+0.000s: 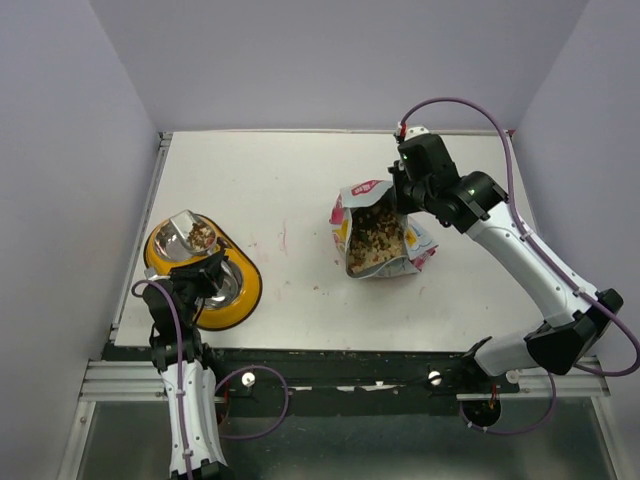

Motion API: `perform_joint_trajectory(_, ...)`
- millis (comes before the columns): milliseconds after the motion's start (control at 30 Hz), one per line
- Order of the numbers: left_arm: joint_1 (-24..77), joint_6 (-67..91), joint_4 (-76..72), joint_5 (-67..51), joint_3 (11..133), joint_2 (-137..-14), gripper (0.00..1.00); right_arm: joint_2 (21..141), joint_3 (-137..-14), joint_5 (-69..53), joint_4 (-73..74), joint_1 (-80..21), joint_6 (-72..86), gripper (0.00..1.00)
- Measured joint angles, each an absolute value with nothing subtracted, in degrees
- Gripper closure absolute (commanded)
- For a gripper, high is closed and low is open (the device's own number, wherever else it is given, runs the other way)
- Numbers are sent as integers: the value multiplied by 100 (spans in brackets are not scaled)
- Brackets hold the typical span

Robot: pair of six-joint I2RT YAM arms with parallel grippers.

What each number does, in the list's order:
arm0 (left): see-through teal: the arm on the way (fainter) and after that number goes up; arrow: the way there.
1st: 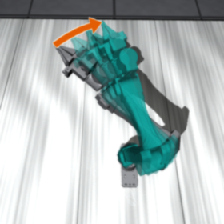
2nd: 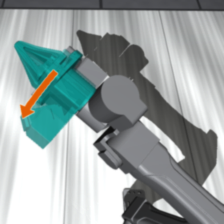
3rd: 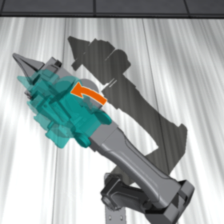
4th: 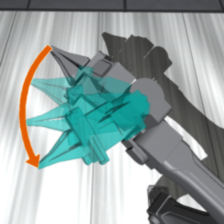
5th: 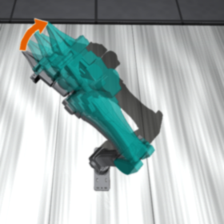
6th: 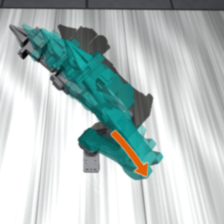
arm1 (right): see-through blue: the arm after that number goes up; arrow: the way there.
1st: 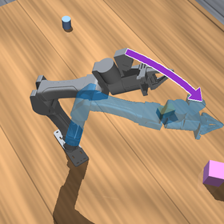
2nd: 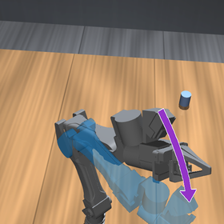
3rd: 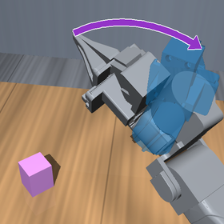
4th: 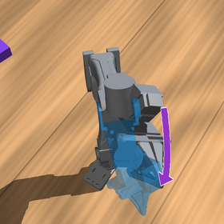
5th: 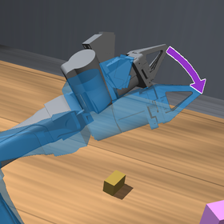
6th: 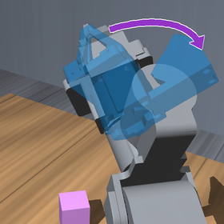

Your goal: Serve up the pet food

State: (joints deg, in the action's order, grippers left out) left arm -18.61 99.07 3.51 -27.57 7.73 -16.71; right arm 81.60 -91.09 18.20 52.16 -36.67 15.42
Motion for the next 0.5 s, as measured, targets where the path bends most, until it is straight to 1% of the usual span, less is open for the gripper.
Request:
perform_joint_trajectory(233, -1938, 9946, 1181, -2532, 930, -1669, 100, 8040, -8978, 1704, 5146, -3667, 1544, 99)
perform_joint_trajectory(500, -1955, 10007, 2305, -2416, 1994, -2543, 100, 7905, -8886, 1653, 5175, -3667, 1544, 99)
